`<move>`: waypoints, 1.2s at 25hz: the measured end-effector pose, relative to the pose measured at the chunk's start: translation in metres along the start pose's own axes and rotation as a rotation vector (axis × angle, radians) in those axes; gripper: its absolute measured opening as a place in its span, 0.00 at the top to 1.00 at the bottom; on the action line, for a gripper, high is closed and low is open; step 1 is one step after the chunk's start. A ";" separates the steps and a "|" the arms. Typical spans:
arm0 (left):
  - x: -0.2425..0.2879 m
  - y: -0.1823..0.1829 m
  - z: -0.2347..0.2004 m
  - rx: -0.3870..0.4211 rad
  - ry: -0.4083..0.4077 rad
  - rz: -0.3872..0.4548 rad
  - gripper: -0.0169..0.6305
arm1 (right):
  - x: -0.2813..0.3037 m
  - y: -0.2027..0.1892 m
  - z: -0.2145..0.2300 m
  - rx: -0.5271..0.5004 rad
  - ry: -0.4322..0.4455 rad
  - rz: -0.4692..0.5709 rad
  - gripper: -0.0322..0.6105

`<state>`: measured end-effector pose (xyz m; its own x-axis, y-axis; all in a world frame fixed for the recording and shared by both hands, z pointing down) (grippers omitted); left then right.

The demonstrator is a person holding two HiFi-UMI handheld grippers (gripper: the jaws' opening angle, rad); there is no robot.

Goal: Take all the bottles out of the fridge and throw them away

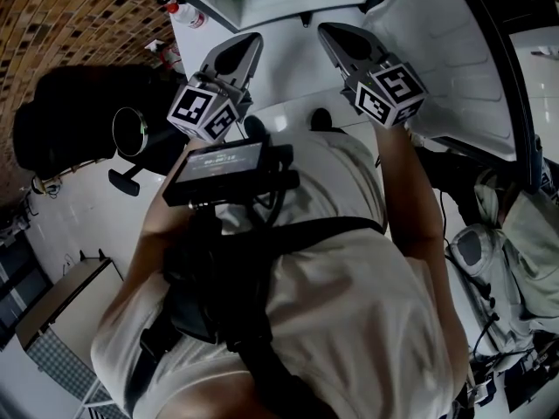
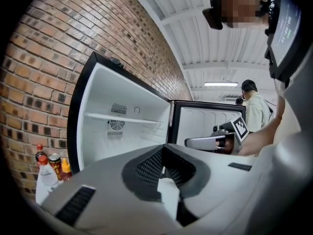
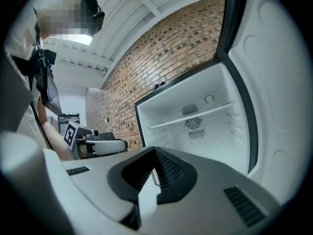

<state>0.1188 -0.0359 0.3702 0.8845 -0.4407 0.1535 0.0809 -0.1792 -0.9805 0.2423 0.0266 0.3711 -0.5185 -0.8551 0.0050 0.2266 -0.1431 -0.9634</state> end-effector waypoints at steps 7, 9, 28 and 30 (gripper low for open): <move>0.004 -0.006 -0.006 -0.006 0.018 -0.030 0.97 | 0.002 -0.005 -0.001 0.011 0.002 0.000 0.94; 0.006 -0.011 -0.006 0.005 0.029 -0.054 0.97 | 0.001 -0.006 -0.001 0.012 0.002 0.000 0.94; 0.095 -0.084 -0.044 0.426 0.150 -0.418 0.95 | -0.006 -0.022 0.021 0.099 -0.037 0.030 0.94; 0.103 -0.091 -0.049 0.441 0.153 -0.447 0.95 | -0.008 -0.023 0.025 0.106 -0.048 0.033 0.94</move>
<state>0.1805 -0.1082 0.4814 0.6493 -0.5332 0.5424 0.6361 -0.0103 -0.7716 0.2625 0.0243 0.3999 -0.4700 -0.8826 -0.0110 0.3299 -0.1642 -0.9296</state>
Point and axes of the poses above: the fingertips, and each gripper's own axes: x forward along the fingers, z to its right, y out of its top, the point moved 2 cm from there along -x, backward along the fingers, and after that the axes turned 14 degrees about y, right-handed, at the moved point
